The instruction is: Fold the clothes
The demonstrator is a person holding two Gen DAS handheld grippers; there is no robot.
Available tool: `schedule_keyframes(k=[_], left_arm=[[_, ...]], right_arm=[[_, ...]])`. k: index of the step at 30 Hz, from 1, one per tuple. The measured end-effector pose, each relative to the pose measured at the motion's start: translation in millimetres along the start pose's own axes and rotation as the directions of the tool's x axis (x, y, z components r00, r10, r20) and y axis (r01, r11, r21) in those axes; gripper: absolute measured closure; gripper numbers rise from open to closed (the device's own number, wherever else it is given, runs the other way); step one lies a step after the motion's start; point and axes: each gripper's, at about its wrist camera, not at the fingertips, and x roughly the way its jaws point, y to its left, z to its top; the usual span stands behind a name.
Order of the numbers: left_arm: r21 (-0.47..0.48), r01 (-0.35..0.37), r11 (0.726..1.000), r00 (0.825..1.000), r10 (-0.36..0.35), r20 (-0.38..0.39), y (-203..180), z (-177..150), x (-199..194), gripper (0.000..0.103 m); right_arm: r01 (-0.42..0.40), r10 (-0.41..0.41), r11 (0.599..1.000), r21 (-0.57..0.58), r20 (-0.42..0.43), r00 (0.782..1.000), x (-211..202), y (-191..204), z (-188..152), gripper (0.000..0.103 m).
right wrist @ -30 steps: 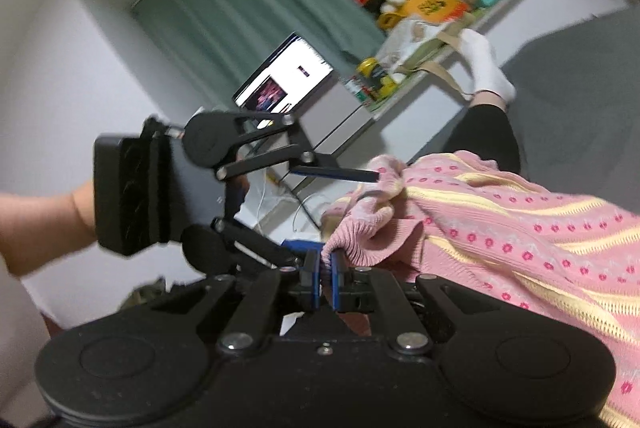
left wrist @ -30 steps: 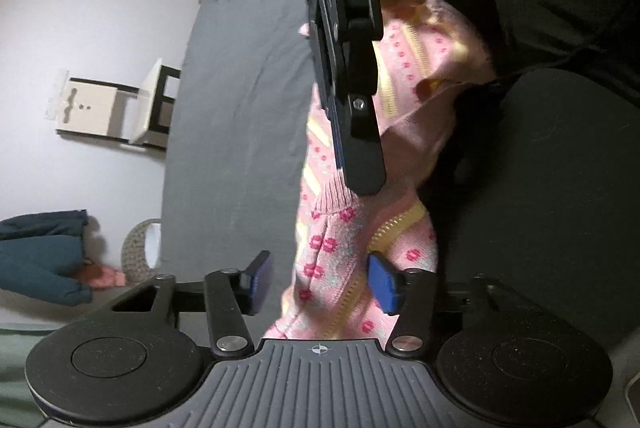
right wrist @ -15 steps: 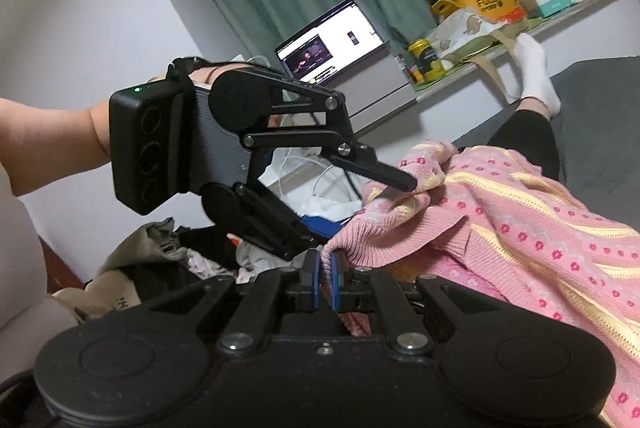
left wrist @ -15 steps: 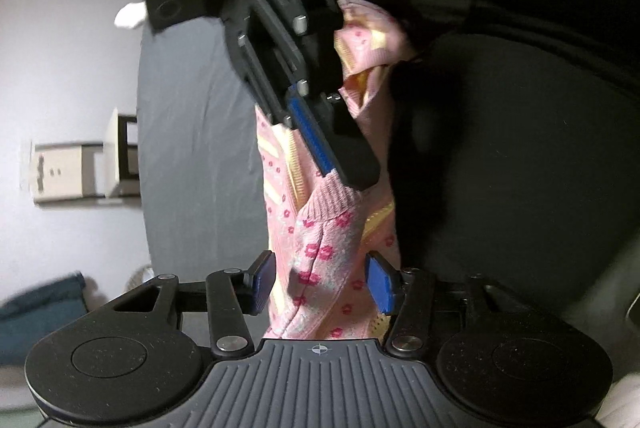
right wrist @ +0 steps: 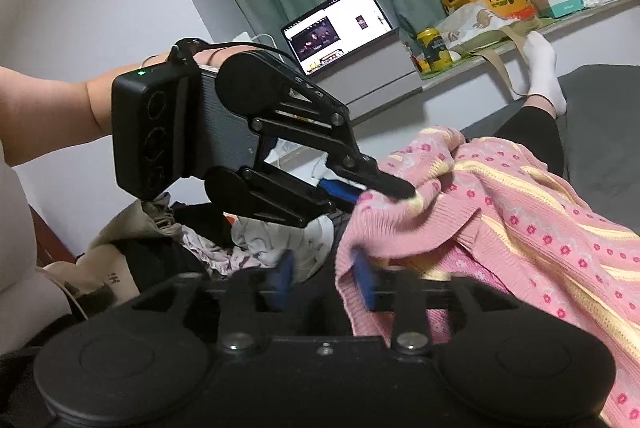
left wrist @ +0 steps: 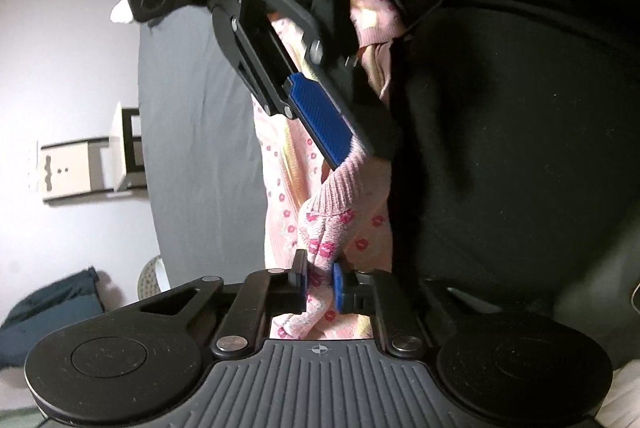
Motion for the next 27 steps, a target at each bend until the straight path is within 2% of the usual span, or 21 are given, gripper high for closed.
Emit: schedule_keyframes(k=[2,5,7,10,11,12,14,17,18,21,23,25,27], left_arm=[[-0.026,-0.026,0.999,1.0,0.025,-0.013,-2,0,-1,0.092],[-0.051,-0.057,0.997,0.998,0.055,-0.03,-8,1,-5,0.091],[-0.06,-0.073,0.996,0.997,0.071,-0.034,-12,3,-8,0.091],[-0.085,-0.084,0.993,0.996,0.081,-0.043,-15,3,-7,0.091],[-0.094,-0.087,0.992,0.995,0.083,-0.046,-16,4,-6,0.091],[-0.104,-0.095,0.99,0.995,0.09,-0.048,-17,4,-6,0.091],[-0.119,-0.115,0.986,0.993,0.111,-0.043,-19,3,-5,0.091],[-0.144,-0.151,0.978,0.988,0.145,-0.049,-23,3,-5,0.091],[-0.134,-0.162,0.978,0.986,0.156,-0.053,-27,4,-5,0.091],[-0.075,-0.203,0.976,0.978,0.198,-0.067,-38,4,-2,0.089],[-0.038,-0.233,0.972,0.971,0.23,-0.07,-42,3,-1,0.077],[-0.012,-0.266,0.964,0.962,0.265,-0.068,-44,2,-1,0.059],[0.008,-0.288,0.957,0.956,0.288,-0.047,-45,1,-3,0.058]], right_arm=[[0.016,-0.017,0.999,0.03,0.023,1.0,-4,-5,-1,0.039],[-0.021,0.009,0.985,0.173,0.066,0.998,-10,-26,-1,0.037],[-0.098,0.061,0.934,0.344,0.115,0.991,-12,-50,-2,0.037],[-0.186,0.12,0.831,0.525,0.156,0.98,-3,-74,-7,0.04],[-0.211,0.136,0.79,0.576,0.17,0.976,0,-82,-9,0.048],[-0.221,0.148,0.769,0.6,0.17,0.974,4,-85,-10,0.057],[-0.216,0.165,0.767,0.604,0.139,0.976,15,-85,-10,0.066],[-0.231,0.185,0.775,0.588,0.139,0.973,24,-79,-10,0.09],[-0.239,0.192,0.781,0.577,0.142,0.971,26,-77,-10,0.093],[-0.253,0.213,0.812,0.526,0.137,0.967,26,-67,-7,0.093],[-0.258,0.222,0.824,0.505,0.132,0.966,24,-63,-6,0.093],[-0.256,0.221,0.826,0.503,0.128,0.967,22,-63,-5,0.093],[-0.261,0.225,0.822,0.506,0.133,0.965,21,-63,-5,0.093]])
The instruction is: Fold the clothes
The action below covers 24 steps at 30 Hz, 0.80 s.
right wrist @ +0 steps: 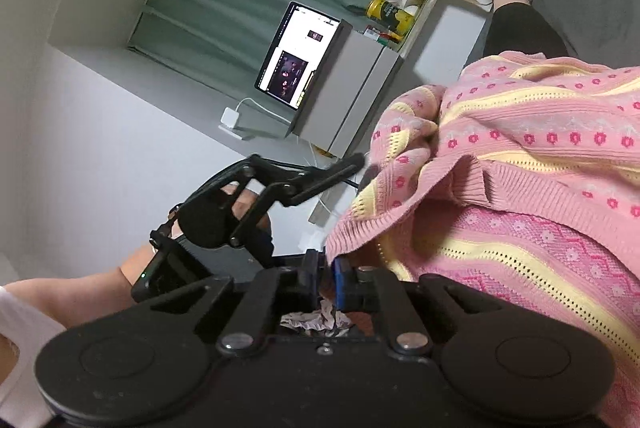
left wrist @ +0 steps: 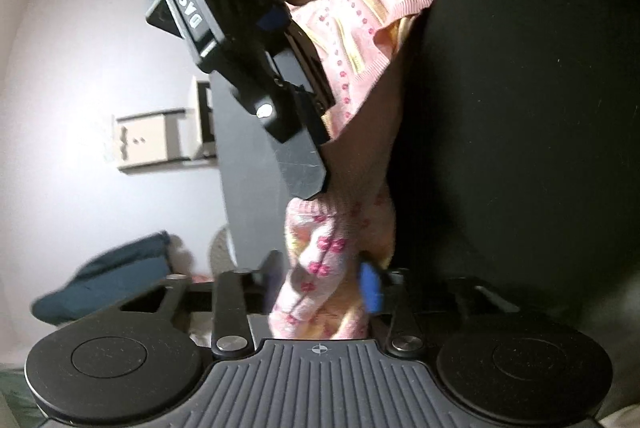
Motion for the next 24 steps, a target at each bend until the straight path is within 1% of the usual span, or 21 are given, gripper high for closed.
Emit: schedule_keyframes(k=[3,7,8,9,10,11,13,15,17,19,21,23,24], left_arm=[[0.029,-0.011,1.0,1.0,0.011,0.026,0,0,-1,0.058],[0.108,-0.047,0.993,0.997,0.041,0.062,-4,3,3,0.059],[0.102,-0.04,0.994,0.998,0.034,0.062,-3,4,4,0.059],[0.083,-0.025,0.996,0.998,0.02,0.057,-1,5,4,0.059],[0.065,-0.011,0.998,0.999,0.007,0.052,1,5,5,0.068],[0.033,0.001,0.999,0.999,-0.002,0.041,3,5,6,0.072],[-0.05,0.022,0.999,1.0,-0.021,0.017,10,3,10,0.09],[-0.148,0.045,0.988,0.999,-0.045,0.005,19,3,12,0.094],[-0.214,0.034,0.976,0.999,-0.034,0.004,23,4,13,0.094],[-0.233,-0.004,0.973,1.0,-0.001,-0.021,23,5,15,0.094],[-0.252,-0.046,0.967,0.998,0.033,-0.053,22,8,16,0.094],[-0.286,-0.088,0.954,0.993,0.061,-0.102,18,10,11,0.094],[-0.3,-0.11,0.948,0.989,0.074,-0.13,18,10,11,0.094]], right_arm=[[-0.009,0.009,1.0,0.001,0.002,1.0,-2,0,0,0.093],[-0.011,0.011,1.0,-0.02,-0.003,1.0,-1,3,0,0.093],[-0.008,0.008,1.0,-0.021,0.0,1.0,-1,3,0,0.093],[-0.003,0.003,1.0,-0.021,0.005,1.0,-3,3,0,0.093],[0.004,-0.004,1.0,-0.021,0.011,1.0,-5,3,0,0.093],[0.012,-0.012,1.0,-0.021,0.016,1.0,-7,3,0,0.093],[0.022,-0.021,1.0,-0.017,0.03,0.999,-12,2,0,0.093],[0.029,-0.029,1.0,-0.007,0.045,0.999,-16,0,1,0.093],[0.044,-0.044,0.999,0.004,0.065,0.997,-19,-2,1,0.093],[0.062,-0.064,0.998,0.017,0.09,0.994,-22,-4,2,0.092],[0.063,-0.067,0.997,0.041,0.107,0.992,-24,-8,3,0.091],[0.063,-0.069,0.997,0.045,0.128,0.989,-29,-7,4,0.091],[0.067,-0.072,0.997,0.039,0.141,0.987,-31,-6,4,0.088]])
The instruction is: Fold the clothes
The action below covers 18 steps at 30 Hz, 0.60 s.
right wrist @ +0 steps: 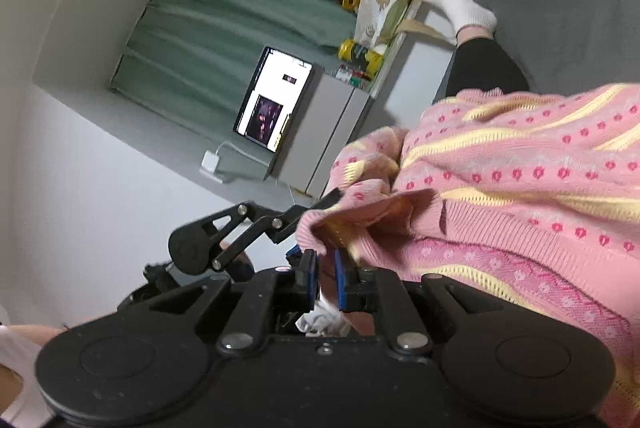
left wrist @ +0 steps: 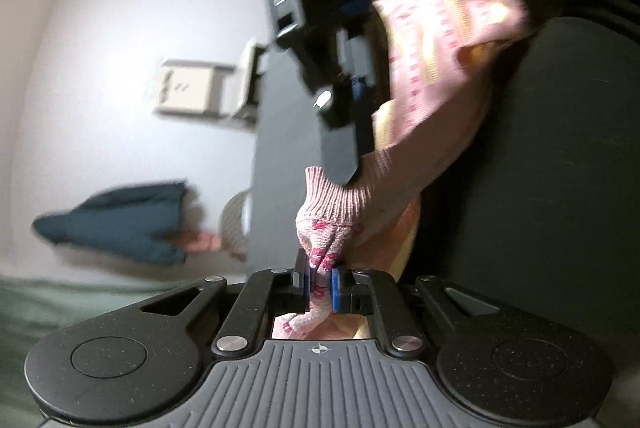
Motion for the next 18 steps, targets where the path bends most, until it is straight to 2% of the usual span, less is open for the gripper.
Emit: schedule_keyframes(k=[3,6,9,10,11,12,14,15,17,18], left_arm=[[-0.048,-0.044,0.998,0.998,0.042,-0.049,-3,2,-1,0.094],[-0.075,-0.088,0.993,0.993,0.082,-0.09,-12,5,-2,0.093],[-0.084,-0.14,0.987,0.982,0.128,-0.136,-22,7,-2,0.093],[-0.112,-0.152,0.982,0.98,0.135,-0.149,-22,10,-3,0.093],[-0.147,-0.163,0.976,0.977,0.139,-0.16,-21,13,-5,0.093],[-0.189,-0.175,0.966,0.975,0.144,-0.168,-17,13,-6,0.093],[-0.284,-0.196,0.939,0.973,0.149,-0.179,-4,4,-7,0.093],[-0.336,-0.199,0.921,0.973,0.145,-0.18,4,-6,-6,0.094],[-0.438,-0.205,0.875,0.974,0.137,-0.182,21,-26,-4,0.094],[-0.491,-0.205,0.847,0.974,0.129,-0.185,30,-34,3,0.094]], right_arm=[[0.013,-0.012,1.0,-0.013,0.039,0.999,-8,3,3,0.077],[0.047,-0.046,0.999,-0.021,0.07,0.996,-17,6,6,0.076],[0.147,-0.136,0.984,-0.102,0.109,0.985,-32,29,12,0.075],[0.189,-0.17,0.971,-0.147,0.131,0.977,-43,43,16,0.071],[0.239,-0.213,0.952,-0.192,0.148,0.966,-53,57,19,0.062],[0.297,-0.264,0.925,-0.238,0.16,0.951,-63,72,22,0.055],[0.406,-0.363,0.853,-0.328,0.184,0.913,-81,101,26,0.052],[0.462,-0.427,0.799,-0.385,0.177,0.887,-86,113,24,0.051],[0.557,-0.573,0.657,-0.507,0.144,0.807,-88,133,16,0.05],[0.588,-0.647,0.588,-0.555,0.114,0.754,-84,136,9,0.05]])
